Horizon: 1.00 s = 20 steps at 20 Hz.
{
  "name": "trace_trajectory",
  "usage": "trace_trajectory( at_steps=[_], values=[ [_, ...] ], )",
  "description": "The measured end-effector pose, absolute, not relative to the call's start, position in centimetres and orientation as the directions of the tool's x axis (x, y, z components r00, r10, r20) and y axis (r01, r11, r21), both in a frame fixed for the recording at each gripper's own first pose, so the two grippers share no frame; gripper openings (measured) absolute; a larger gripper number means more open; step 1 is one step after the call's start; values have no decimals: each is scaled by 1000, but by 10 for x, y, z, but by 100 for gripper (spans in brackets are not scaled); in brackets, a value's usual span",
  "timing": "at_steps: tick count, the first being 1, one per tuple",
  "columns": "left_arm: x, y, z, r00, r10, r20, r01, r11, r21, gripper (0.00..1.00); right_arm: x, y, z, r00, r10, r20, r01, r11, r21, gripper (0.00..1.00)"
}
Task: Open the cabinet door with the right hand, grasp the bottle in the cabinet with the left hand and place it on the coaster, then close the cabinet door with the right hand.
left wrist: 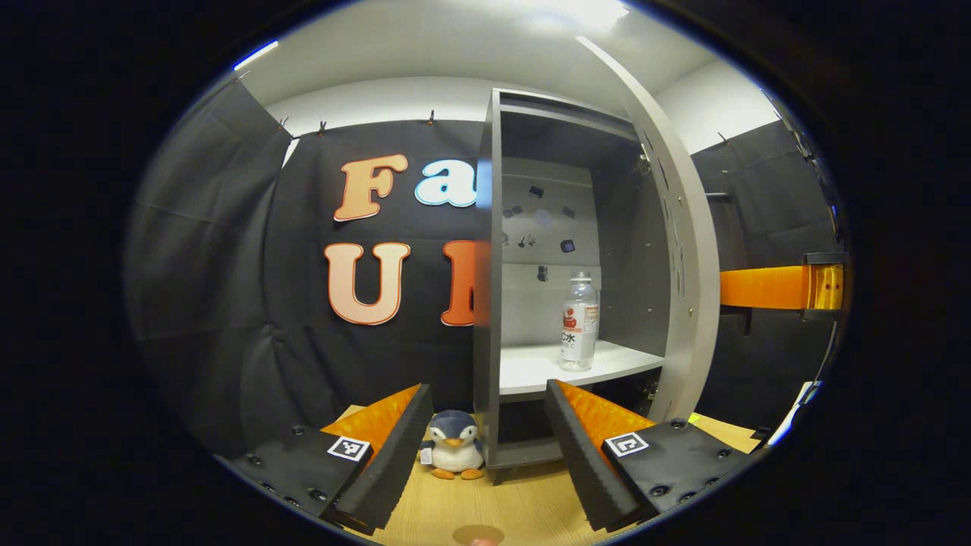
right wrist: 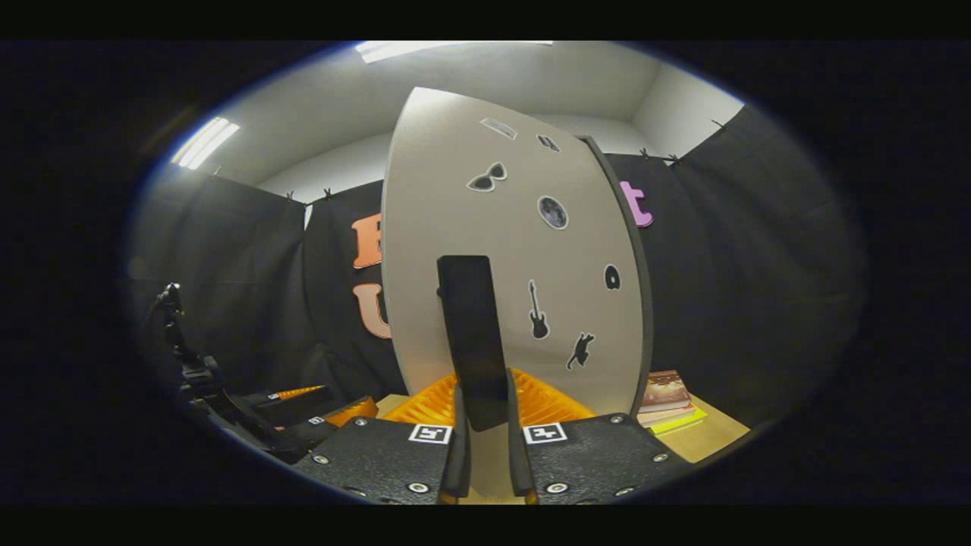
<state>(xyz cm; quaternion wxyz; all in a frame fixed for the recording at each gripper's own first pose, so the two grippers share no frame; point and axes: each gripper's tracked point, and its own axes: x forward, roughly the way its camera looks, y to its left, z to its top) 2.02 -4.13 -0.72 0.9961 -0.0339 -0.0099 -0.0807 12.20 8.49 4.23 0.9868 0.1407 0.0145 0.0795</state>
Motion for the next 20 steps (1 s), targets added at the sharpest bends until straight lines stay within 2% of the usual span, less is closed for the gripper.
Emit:
trace_trajectory(
  at_steps=[7,9,11,14,15,16,18,19,20],
  values=[
    [11,-79,-3,972,-234,24,235,969,-70,97,117,65,39,997,57,-44,-42,959,281,20],
    [7,-91,0,967,-255,27,256,964,-69,98,115,57,38,998,22,-53,-7,962,275,14],
    [4,-101,3,961,-275,33,277,959,-59,98,113,49,37,998,-20,-58,35,963,268,16],
    [1,-116,5,953,-300,39,302,952,-55,98,112,35,36,994,-88,-66,103,959,264,12],
    [0,-120,5,951,-307,39,309,949,-58,97,111,32,35,991,-112,-68,126,955,268,7],
    [0,-124,4,949,-314,37,316,947,-62,97,110,28,35,989,-133,-69,147,953,267,7],
    [-3,-132,2,946,-322,30,324,944,-67,97,111,16,34,983,-174,-61,183,954,237,0],
    [-3,-135,2,945,-327,27,328,942,-70,97,110,7,35,981,-189,-50,195,958,209,4],
    [-4,-137,1,944,-330,25,331,941,-71,97,110,-2,36,979,-201,-40,205,963,176,0]
  ],
)
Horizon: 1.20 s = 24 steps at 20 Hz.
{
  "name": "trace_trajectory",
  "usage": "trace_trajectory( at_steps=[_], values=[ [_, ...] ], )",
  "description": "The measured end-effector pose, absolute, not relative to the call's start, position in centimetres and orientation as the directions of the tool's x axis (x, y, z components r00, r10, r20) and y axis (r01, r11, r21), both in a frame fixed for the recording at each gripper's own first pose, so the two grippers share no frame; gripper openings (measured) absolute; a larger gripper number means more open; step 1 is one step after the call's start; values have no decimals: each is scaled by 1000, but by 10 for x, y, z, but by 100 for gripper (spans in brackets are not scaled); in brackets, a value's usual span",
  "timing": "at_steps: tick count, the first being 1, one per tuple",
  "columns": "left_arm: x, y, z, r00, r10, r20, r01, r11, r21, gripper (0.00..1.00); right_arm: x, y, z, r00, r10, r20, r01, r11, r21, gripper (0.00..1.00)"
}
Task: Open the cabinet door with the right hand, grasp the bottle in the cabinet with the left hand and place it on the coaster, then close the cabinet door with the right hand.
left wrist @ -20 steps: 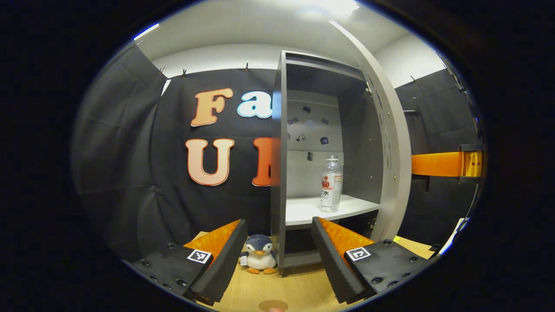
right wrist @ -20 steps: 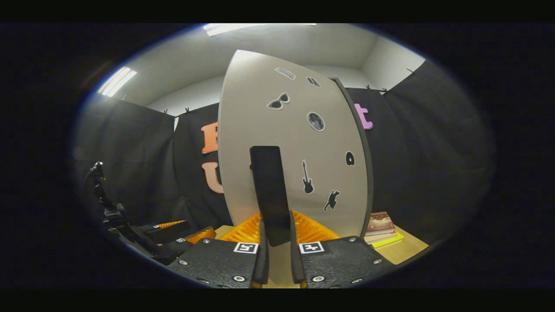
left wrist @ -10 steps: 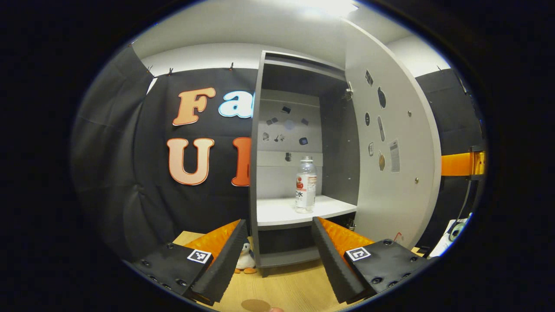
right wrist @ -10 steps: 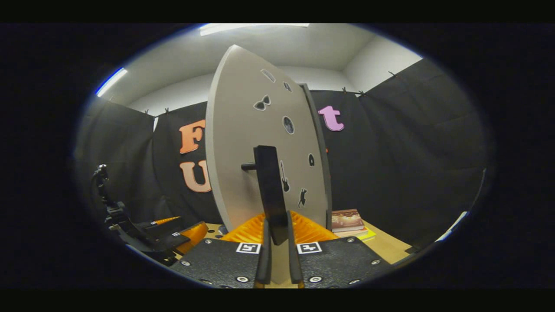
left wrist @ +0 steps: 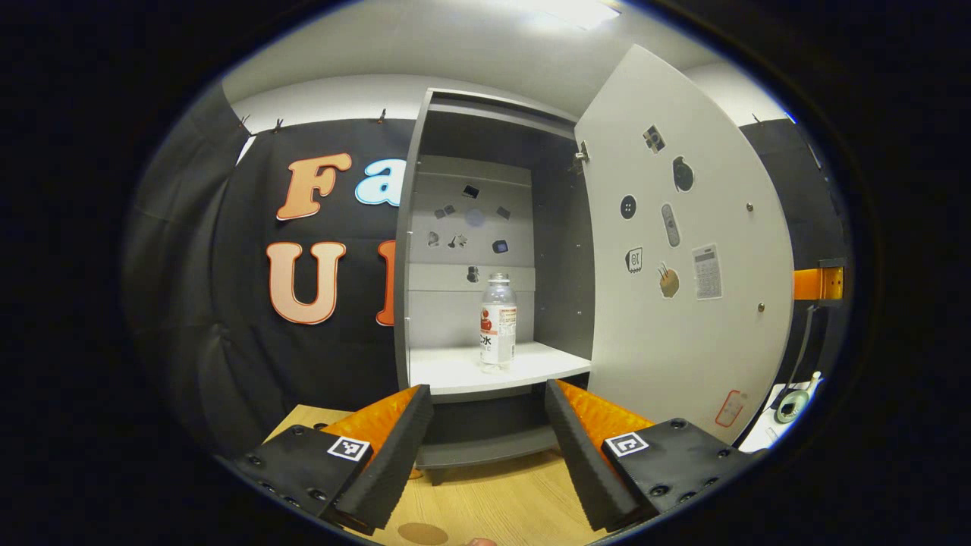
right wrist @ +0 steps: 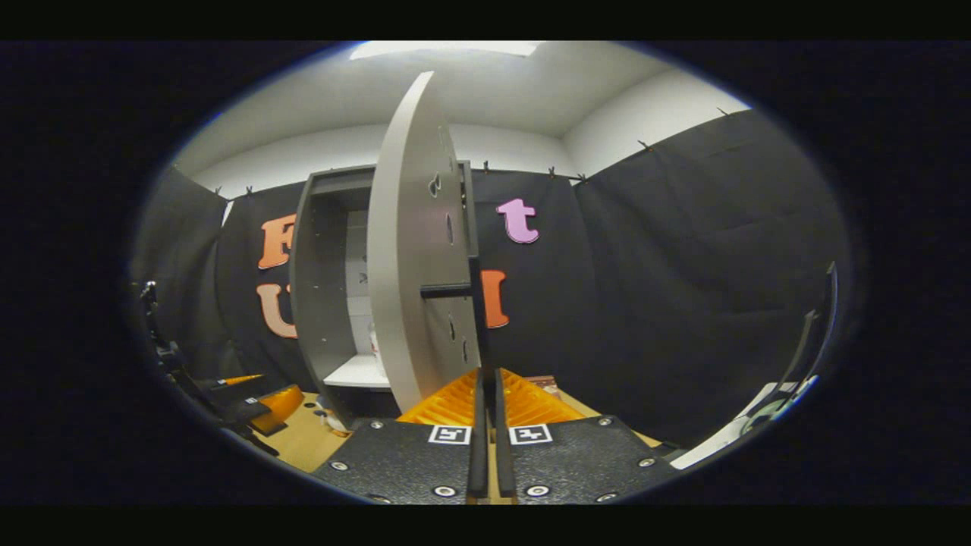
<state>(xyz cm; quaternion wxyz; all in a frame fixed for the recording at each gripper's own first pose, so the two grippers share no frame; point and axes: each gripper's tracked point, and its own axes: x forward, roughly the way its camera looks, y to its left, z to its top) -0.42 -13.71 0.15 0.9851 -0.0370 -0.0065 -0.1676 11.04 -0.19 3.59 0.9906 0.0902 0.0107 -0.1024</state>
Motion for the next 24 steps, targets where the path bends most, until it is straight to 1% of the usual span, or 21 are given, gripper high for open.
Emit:
trace_trajectory(
  at_steps=[1,2,3,4,5,9,13,14,15,17,18,21,24],
  values=[
    [-5,-139,2,943,-331,24,332,941,-68,97,110,-9,38,980,-195,-34,198,967,160,3],
    [-7,-141,2,943,-332,22,333,941,-65,97,108,-12,37,983,-178,-35,181,968,175,0],
    [-7,-142,2,943,-332,22,332,941,-62,97,108,-8,36,987,-159,-29,162,969,189,0],
    [-9,-142,2,944,-330,21,330,942,-60,97,109,-5,35,990,-140,-29,143,971,194,5],
    [-10,-142,3,946,-325,20,325,944,-58,97,110,-6,35,991,-130,-30,134,971,198,0],
    [-11,-141,5,949,-313,21,314,948,-61,97,112,-7,33,995,-88,-36,93,976,198,5],
    [-13,-143,6,950,-312,23,313,948,-60,97,114,-7,33,999,-39,-26,44,977,210,5],
    [-13,-143,7,949,-314,23,315,947,-59,97,113,-3,34,999,-28,-21,32,973,228,3],
    [-13,-144,7,949,-316,24,316,947,-57,97,114,-1,35,1000,-22,-17,25,971,238,5],
    [-13,-144,6,948,-317,22,317,947,-56,97,114,-3,34,999,-28,-22,33,972,233,3],
    [-12,-144,6,948,-318,21,319,946,-59,97,113,-7,33,998,-47,-29,52,975,215,7],
    [-10,-146,7,944,-328,23,329,942,-70,97,107,-22,28,992,-115,-57,123,980,157,10],
    [-9,-148,9,940,-340,28,341,937,-73,97,93,-30,18,979,-165,-119,179,976,122,15]
  ],
)
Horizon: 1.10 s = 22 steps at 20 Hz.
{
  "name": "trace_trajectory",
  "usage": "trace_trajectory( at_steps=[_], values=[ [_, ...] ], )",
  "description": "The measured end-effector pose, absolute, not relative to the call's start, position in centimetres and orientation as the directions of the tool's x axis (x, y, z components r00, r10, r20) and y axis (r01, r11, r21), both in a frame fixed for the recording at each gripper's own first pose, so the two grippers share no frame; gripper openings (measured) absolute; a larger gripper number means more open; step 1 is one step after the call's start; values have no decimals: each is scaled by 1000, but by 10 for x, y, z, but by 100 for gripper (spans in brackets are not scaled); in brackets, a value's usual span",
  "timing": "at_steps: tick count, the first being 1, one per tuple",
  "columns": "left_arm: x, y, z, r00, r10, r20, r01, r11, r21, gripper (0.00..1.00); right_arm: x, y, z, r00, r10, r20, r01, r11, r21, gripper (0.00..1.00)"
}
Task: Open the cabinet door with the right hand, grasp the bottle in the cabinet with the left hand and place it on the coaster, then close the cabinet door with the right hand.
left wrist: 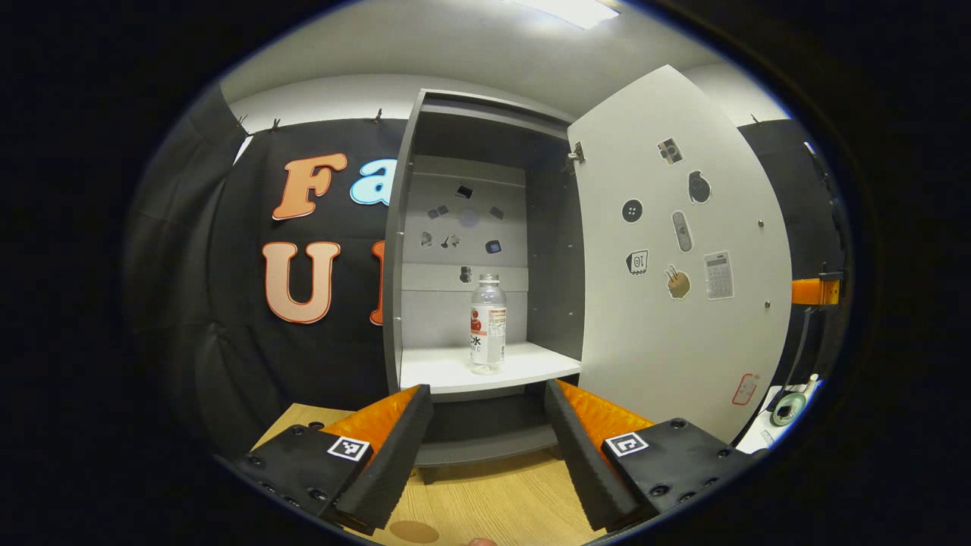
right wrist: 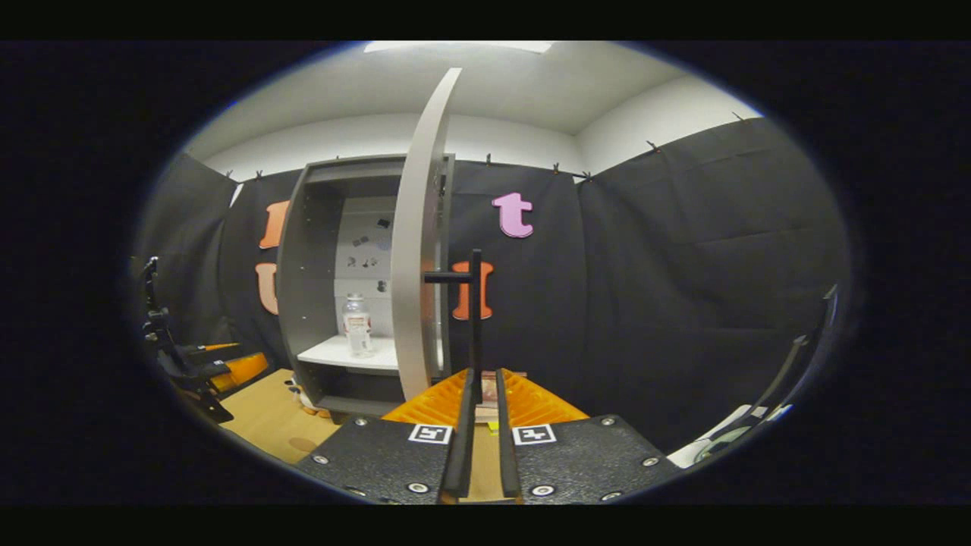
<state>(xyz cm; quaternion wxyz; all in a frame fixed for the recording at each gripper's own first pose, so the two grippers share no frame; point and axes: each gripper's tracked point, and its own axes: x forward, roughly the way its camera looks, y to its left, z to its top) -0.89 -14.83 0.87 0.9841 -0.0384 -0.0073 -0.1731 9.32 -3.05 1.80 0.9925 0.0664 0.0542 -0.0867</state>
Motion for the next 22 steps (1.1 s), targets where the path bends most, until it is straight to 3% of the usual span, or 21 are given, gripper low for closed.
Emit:
trace_trajectory(
  at_steps=[6,8,9,10,12,13,17,22],
  values=[
    [-8,-157,12,919,-394,36,395,916,-69,96,76,-36,19,956,-249,-153,269,955,126,19],
    [-8,-158,14,911,-410,42,412,909,-64,97,77,-30,22,957,-255,-141,276,948,160,30],
    [-8,-158,15,907,-418,43,420,905,-64,96,79,-25,24,959,-247,-136,269,947,176,25],
    [-7,-158,14,905,-424,42,426,902,-65,96,80,-19,26,963,-238,-127,259,948,184,33],
    [-5,-156,13,900,-435,38,436,897,-71,96,83,-15,31,968,-227,-103,242,954,175,39],
    [-5,-152,12,900,-435,36,437,896,-77,96,86,-13,32,972,-215,-95,228,959,166,46],
    [2,-133,10,911,-411,29,412,907,-89,97,95,5,37,988,-133,-72,142,982,128,56],
    [17,-110,7,934,-356,13,355,927,-116,97,110,35,37,998,2,-63,7,991,137,58]
  ],
)
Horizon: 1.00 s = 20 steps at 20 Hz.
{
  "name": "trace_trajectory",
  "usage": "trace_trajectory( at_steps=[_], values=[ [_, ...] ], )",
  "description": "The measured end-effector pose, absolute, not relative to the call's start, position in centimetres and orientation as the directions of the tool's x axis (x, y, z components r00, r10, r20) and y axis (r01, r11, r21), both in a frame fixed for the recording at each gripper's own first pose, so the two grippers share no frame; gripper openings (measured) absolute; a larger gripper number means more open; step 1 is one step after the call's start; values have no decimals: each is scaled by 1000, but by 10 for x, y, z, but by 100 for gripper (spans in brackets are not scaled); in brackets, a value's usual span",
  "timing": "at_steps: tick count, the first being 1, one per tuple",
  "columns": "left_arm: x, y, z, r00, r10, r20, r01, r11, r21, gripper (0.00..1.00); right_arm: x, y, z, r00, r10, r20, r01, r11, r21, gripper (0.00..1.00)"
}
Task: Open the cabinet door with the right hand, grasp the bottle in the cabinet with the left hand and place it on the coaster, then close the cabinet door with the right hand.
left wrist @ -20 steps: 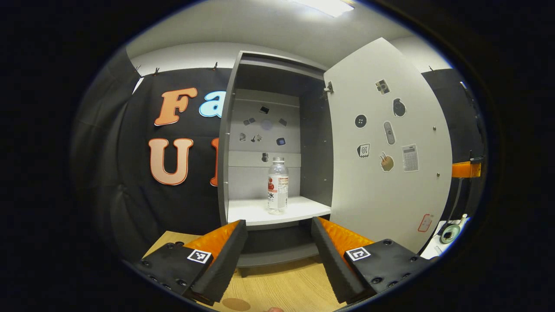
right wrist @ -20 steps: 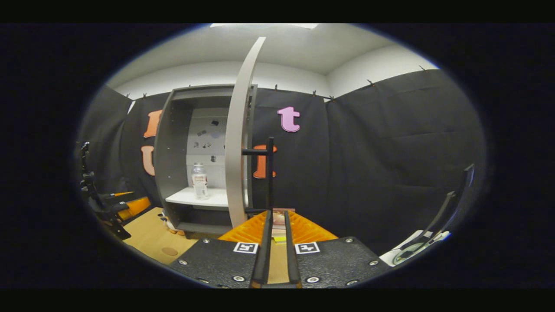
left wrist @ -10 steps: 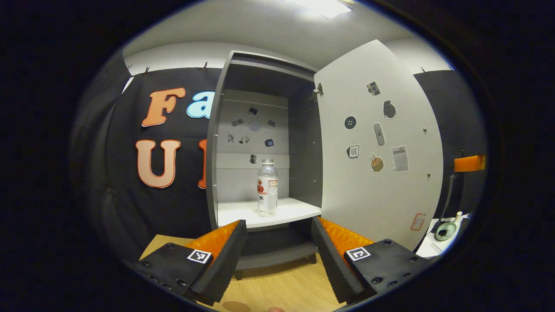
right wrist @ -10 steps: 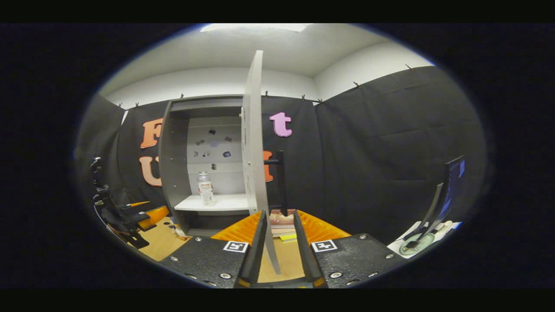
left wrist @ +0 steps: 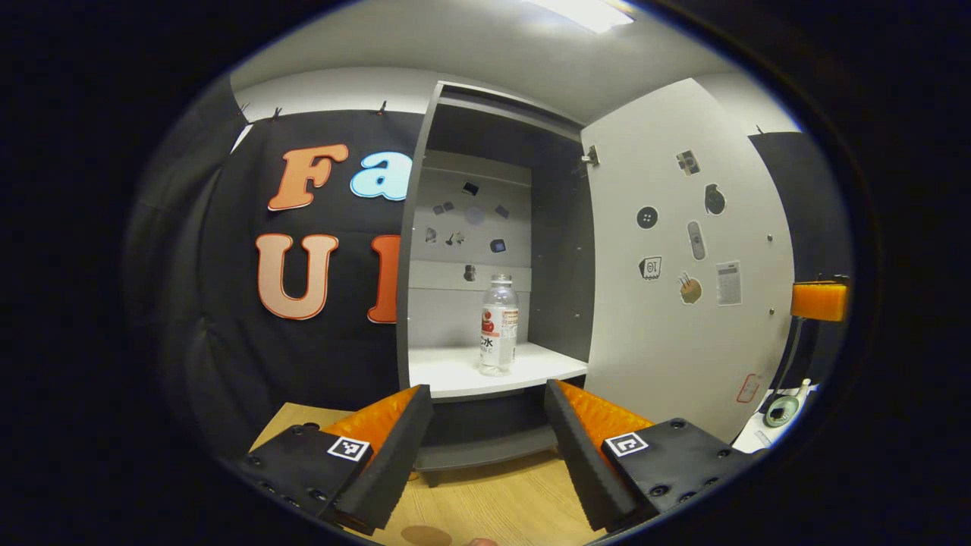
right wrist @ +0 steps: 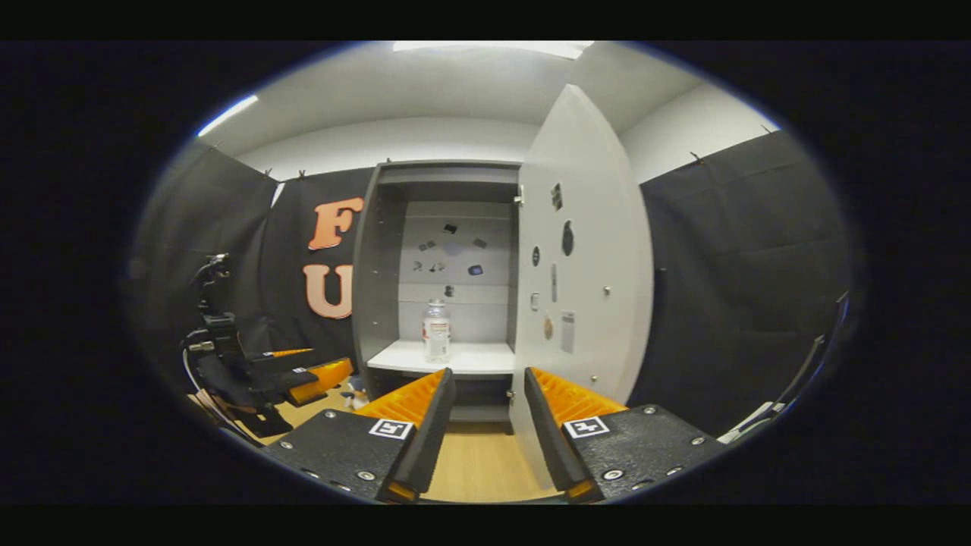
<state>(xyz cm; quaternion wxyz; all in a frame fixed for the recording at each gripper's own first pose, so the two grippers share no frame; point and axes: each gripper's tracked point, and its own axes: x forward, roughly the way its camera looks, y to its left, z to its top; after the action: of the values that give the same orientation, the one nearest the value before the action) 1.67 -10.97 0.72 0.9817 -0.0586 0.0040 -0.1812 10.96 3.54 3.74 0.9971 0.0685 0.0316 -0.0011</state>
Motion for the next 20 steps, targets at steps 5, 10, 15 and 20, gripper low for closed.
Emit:
trace_trajectory(
  at_steps=[5,10,15,20],
  values=[
    [34,-98,4,948,-317,-4,314,943,-111,97,121,61,35,995,82,-60,-69,979,190,65],
    [52,-96,5,958,-288,-9,285,953,-105,97,134,56,32,998,37,-52,-29,987,159,78],
    [69,-107,8,958,-288,-4,287,955,-81,96,139,56,31,997,46,-55,-40,993,113,90],
    [94,-131,9,947,-321,5,320,943,-96,97,149,52,32,999,37,-38,-34,996,78,93]
  ],
)
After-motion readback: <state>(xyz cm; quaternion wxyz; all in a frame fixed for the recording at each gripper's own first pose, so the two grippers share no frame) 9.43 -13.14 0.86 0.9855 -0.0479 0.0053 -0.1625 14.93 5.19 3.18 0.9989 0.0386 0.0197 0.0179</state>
